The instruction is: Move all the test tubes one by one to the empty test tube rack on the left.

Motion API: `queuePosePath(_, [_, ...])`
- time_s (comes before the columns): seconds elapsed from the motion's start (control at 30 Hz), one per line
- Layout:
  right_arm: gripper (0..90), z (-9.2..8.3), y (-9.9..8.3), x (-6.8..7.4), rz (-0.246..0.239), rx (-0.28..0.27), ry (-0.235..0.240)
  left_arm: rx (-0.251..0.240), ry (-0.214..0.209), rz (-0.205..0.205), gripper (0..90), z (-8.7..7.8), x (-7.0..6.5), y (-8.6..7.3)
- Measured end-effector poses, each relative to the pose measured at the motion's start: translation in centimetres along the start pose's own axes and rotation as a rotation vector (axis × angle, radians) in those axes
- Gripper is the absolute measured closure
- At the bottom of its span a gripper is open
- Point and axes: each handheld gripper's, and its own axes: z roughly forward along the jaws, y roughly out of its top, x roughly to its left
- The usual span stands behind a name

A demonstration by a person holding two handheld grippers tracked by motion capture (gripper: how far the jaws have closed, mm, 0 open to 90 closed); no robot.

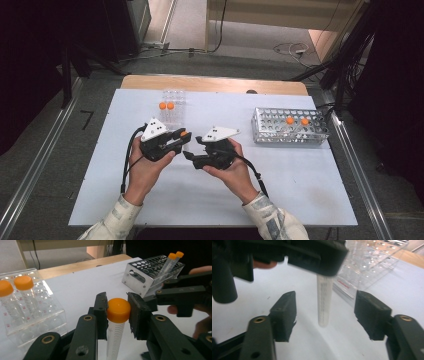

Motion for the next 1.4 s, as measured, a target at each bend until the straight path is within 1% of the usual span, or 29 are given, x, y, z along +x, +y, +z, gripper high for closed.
queuePosePath(0.07, [30.4, -0.5, -0.3, -0.3, 0.006, -0.001, -0.004, -0.002, 0.009, -0.001, 70.2, 0.1, 0.3, 0.5])
queuePosePath(0.2, [30.0, -1.6, -1.1, -1.0, 0.016, 0.004, -0.014, -0.008, 0.033, -0.007, 70.2, 0.1, 1.0, 1.7])
queuePosePath(0.23, [30.0, -1.8, -1.3, -1.2, 0.013, 0.005, -0.016, -0.009, 0.040, -0.006, 70.2, 0.1, 1.2, 2.0])
queuePosePath(0.3, [29.9, -2.3, -1.7, -1.5, 0.025, 0.009, -0.022, -0.014, 0.051, -0.009, 70.2, 0.2, 1.6, 2.7])
queuePosePath(0.43, [30.0, -2.7, -2.6, -2.1, 0.032, 0.019, -0.035, -0.029, 0.084, -0.004, 70.2, 0.5, 2.1, 4.1])
queuePosePath(0.57, [30.0, -3.1, -3.0, -2.6, 0.043, 0.020, -0.044, -0.035, 0.102, -0.008, 70.2, 0.9, 2.7, 5.1])
queuePosePath(0.63, [30.0, -3.3, -3.0, -2.7, 0.045, 0.020, -0.047, -0.037, 0.105, -0.021, 70.2, 1.1, 3.0, 5.3])
queuePosePath(0.93, [30.3, -3.6, -3.2, -3.0, 0.052, 0.018, -0.052, -0.042, 0.142, -0.038, 70.2, 1.9, 4.4, 6.2])
queuePosePath(1.13, [30.5, -3.7, -3.2, -3.0, 0.053, 0.015, -0.052, -0.047, 0.170, -0.032, 70.2, 2.5, 5.1, 7.0])
queuePosePath(1.27, [30.7, -3.8, -3.2, -3.0, 0.052, 0.008, -0.051, -0.046, 0.190, -0.038, 70.2, 3.0, 5.6, 7.1])
queuePosePath(1.4, [30.8, -3.9, -3.2, -3.2, 0.056, 0.008, -0.052, -0.037, 0.203, -0.032, 70.2, 3.5, 5.8, 6.9])
